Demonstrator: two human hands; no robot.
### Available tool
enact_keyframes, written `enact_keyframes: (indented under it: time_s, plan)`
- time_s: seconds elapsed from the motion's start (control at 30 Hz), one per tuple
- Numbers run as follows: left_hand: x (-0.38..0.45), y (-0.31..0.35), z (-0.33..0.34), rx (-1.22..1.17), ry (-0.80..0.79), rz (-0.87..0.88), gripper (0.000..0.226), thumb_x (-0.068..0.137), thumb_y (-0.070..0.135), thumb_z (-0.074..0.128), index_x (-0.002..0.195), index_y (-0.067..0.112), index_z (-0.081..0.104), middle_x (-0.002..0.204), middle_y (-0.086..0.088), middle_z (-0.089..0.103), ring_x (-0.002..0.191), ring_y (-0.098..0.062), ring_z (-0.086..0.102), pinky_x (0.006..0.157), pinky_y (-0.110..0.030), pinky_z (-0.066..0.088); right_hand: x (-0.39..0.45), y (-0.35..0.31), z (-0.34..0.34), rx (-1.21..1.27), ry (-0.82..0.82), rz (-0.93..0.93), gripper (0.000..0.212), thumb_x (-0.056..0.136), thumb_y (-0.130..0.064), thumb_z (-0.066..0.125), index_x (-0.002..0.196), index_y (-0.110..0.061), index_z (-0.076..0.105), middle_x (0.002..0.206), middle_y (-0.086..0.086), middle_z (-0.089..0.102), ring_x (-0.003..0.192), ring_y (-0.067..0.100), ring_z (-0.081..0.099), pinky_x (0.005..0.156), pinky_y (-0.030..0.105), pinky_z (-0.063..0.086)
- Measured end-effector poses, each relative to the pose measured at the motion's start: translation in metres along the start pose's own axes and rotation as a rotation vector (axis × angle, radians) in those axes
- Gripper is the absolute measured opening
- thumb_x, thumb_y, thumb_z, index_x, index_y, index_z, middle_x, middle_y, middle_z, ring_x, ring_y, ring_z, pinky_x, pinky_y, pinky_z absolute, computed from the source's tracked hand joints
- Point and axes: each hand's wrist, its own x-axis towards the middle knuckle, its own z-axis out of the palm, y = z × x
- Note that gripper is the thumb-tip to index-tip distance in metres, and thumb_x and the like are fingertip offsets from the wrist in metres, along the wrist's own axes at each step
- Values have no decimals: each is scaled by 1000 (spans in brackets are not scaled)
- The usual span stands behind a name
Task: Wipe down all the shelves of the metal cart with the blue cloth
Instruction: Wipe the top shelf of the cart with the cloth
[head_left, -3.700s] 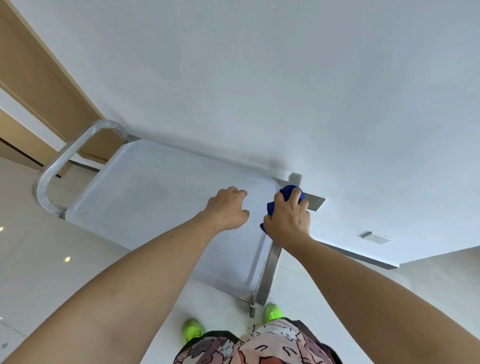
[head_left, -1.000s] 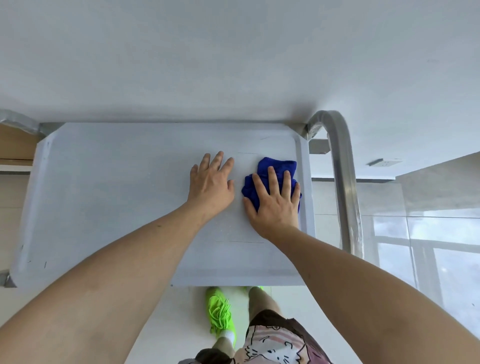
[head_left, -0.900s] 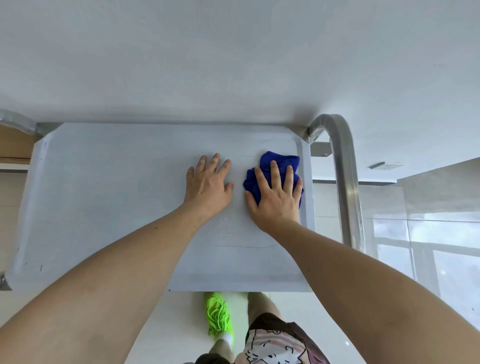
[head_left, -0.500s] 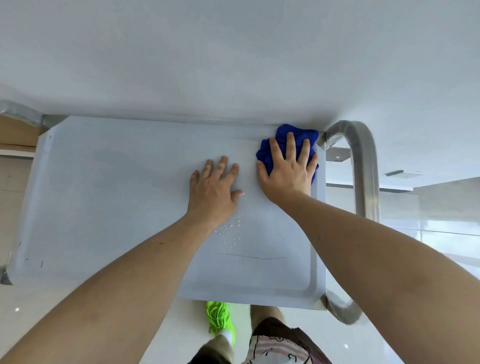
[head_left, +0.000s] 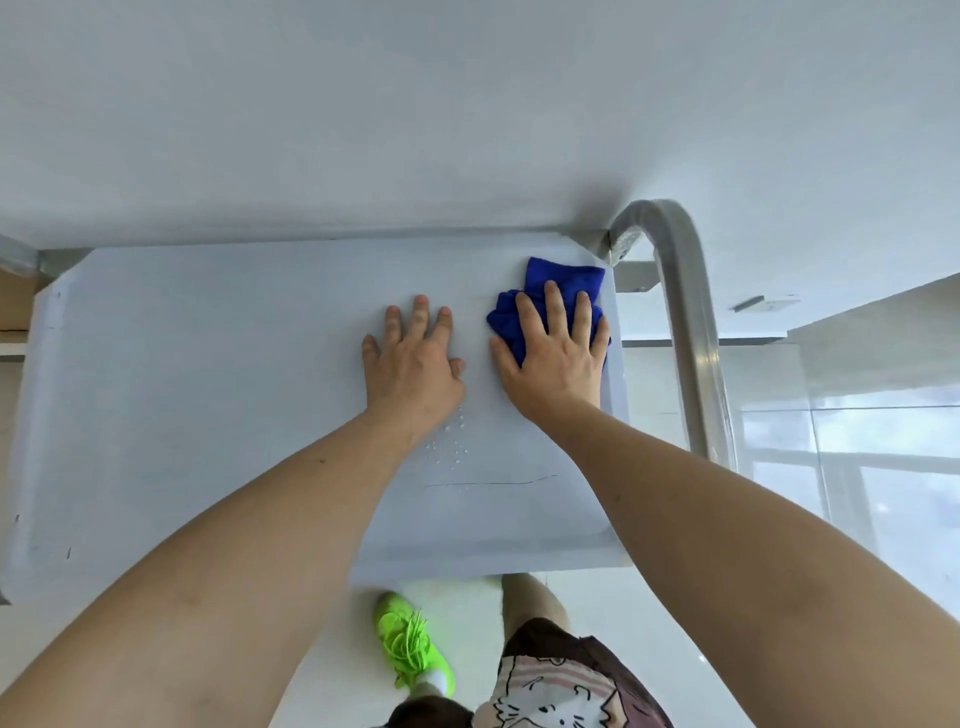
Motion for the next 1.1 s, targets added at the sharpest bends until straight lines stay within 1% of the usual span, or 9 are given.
enact_keyframes:
  time_s: [0.17,0.23,0.33,0.5,0.6,0.7,0.87,0.97,1.1]
  plan:
    - [8,-2,-19,26,-146,-1,71,95,49,41,155,32,9,165,4,-6,151,-32,-6,119,-57,8,-50,1,6,16,-21,52,65,96,-68,28,152,-34,31,167,1,18,152,35,2,121,58,0]
    - [6,-5,-26,30,-170,10,71,94,50,40,155,33,9,165,5,-4,151,-32,-8,119,-56,8,-75,-2,9,25,-35,72,66,96,-69,27,153,-34,30,167,0,17,152,35,1,121,58,-1]
    - [-13,-10,-24,-23,-73,60,67,96,46,40,156,28,14,165,1,8,151,-31,1,120,-49,17,-114,-8,14,23,-53,87,68,96,-70,25,153,-34,29,167,0,16,152,34,0,121,57,-2]
    - [-66,-32,-4,-88,40,101,64,97,39,44,155,25,20,165,-1,12,151,-30,8,119,-44,21,-164,-25,26,25,-97,132,70,95,-72,19,155,-35,24,168,0,10,152,32,-7,119,54,-10]
    - [-95,-52,5,-76,56,106,62,97,39,45,153,25,25,164,-2,13,150,-31,9,119,-44,22,-189,-42,30,33,-128,151,73,95,-73,15,157,-35,21,169,0,5,152,31,-11,119,55,-11]
    - [-123,-75,16,-45,53,111,62,96,40,47,152,24,27,164,-4,16,150,-31,10,118,-45,23,-216,-63,35,38,-150,148,74,95,-72,16,157,-33,20,169,1,3,152,33,-11,119,56,-9]
    - [-157,-109,29,-39,54,55,68,93,43,51,153,26,24,164,-5,13,150,-32,9,116,-46,25,-249,-105,49,11,-214,49,70,96,-71,19,157,-37,17,169,0,0,152,35,-16,118,58,-14]
    - [-170,-124,33,-37,57,26,70,92,44,52,153,27,22,164,-4,12,149,-33,9,116,-47,27,-251,-122,54,-30,-243,6,65,97,-67,24,156,-41,14,169,0,-2,151,38,-17,117,61,-12]
    - [-167,-131,28,-42,55,24,69,93,44,52,153,27,22,164,-5,11,149,-33,8,116,-48,25,-236,-121,51,-37,-234,1,62,98,-67,21,156,-44,16,169,-3,1,152,37,-15,118,61,-9]
